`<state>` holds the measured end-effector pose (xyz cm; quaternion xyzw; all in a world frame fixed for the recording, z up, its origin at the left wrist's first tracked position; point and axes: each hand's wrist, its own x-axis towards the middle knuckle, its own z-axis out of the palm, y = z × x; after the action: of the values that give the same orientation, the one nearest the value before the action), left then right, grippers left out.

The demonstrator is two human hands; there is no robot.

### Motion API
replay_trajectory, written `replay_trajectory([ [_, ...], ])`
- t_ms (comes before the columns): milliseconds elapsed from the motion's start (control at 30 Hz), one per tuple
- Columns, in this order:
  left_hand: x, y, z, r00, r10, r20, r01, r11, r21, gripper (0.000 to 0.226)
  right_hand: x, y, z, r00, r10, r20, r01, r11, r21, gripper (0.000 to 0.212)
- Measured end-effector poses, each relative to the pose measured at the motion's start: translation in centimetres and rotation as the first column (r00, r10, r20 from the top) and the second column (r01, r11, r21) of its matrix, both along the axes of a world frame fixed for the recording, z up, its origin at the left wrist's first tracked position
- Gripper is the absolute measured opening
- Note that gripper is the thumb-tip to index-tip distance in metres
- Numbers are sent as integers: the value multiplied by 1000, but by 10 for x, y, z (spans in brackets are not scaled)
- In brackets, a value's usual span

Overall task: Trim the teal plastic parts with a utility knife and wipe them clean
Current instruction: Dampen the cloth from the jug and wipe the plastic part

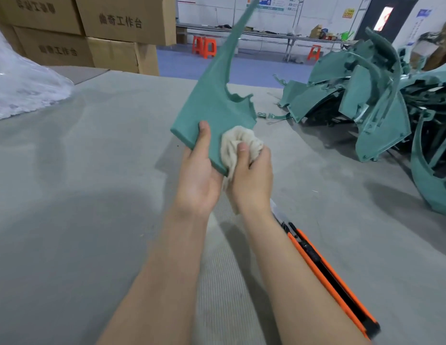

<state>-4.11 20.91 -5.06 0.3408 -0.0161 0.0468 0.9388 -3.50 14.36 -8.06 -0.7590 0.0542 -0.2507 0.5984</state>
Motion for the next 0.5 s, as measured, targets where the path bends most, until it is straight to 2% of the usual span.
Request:
replay_trajectory([
  [67,0,-2,-1,998,-59,14,59,998,39,39,9,-13,2,997,-52,-54,56,996,68,27],
  [233,5,31,-3,974,-224,-33,225,951,212,35,19,-51,-1,982,-155,-108,150,987,-58,34],
  [333,5,47,-3,966,-223,-132,252,925,284,19,17,-63,1,997,13,-72,-24,988,-151,39],
  [400,4,46,-6,947,-246,-206,302,900,313,19,15,-63,3,994,78,-77,-90,981,-172,43],
  [433,4,44,-8,949,-221,-225,289,896,338,17,15,-63,4,996,46,-74,-55,990,-129,41],
  [500,6,41,-9,974,-107,-199,173,919,355,14,16,-69,5,994,-91,-68,95,993,63,31],
])
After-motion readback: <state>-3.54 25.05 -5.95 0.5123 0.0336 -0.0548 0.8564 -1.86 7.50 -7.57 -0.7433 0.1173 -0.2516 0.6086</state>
